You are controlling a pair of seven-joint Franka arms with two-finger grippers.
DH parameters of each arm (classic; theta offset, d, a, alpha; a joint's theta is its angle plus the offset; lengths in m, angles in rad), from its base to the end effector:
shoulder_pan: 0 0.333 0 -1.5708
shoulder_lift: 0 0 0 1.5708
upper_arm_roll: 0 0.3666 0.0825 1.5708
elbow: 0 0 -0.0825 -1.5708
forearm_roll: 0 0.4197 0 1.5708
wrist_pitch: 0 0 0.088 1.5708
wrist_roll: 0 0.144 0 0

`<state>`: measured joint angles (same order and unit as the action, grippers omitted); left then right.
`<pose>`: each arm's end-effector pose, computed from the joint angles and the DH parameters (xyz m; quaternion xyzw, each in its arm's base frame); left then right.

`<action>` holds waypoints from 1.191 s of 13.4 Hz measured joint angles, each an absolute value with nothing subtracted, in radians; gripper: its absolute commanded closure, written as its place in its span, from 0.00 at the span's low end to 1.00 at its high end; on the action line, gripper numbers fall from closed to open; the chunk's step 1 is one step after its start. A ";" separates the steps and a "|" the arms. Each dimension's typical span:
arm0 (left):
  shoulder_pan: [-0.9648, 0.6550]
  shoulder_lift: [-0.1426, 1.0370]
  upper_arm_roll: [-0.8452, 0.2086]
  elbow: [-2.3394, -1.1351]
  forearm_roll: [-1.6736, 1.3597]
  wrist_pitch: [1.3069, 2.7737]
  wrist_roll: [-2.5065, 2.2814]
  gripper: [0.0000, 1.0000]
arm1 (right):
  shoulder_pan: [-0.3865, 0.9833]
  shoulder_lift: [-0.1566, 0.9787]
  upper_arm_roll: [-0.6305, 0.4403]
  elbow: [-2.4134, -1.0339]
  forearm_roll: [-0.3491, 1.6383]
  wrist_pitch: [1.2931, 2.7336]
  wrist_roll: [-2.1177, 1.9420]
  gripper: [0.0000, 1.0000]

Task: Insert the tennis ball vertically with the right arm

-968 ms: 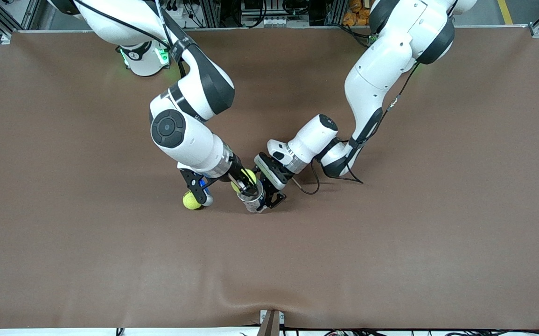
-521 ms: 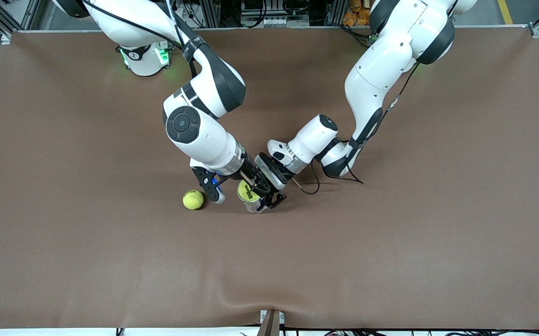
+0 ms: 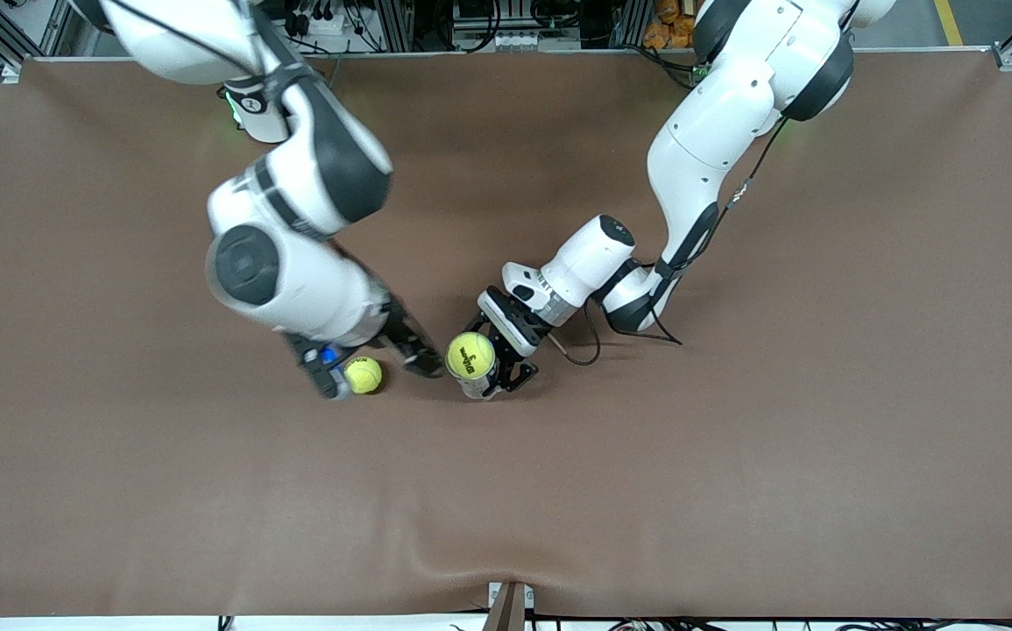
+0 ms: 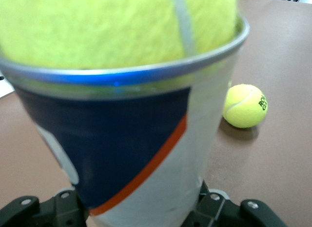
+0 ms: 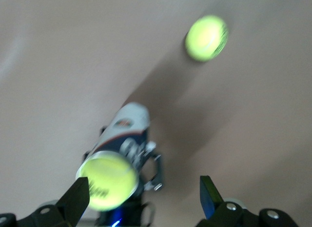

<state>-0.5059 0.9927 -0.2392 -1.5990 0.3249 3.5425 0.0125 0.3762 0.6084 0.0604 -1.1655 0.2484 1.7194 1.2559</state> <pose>0.5998 -0.5452 0.1569 0.7889 -0.3873 0.4256 0.2156 0.7039 0.3501 0.4398 -0.8971 0.4184 0.1216 0.0726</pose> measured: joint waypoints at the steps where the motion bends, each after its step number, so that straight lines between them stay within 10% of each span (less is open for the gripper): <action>1: -0.506 0.993 -0.239 -1.599 0.325 3.543 0.013 0.22 | 0.336 0.610 0.059 -1.167 0.235 1.695 1.204 0.00; 16: -0.505 0.993 -0.239 -1.599 0.325 3.544 0.012 0.22 | 0.303 0.730 0.074 -1.506 0.087 2.051 1.065 0.00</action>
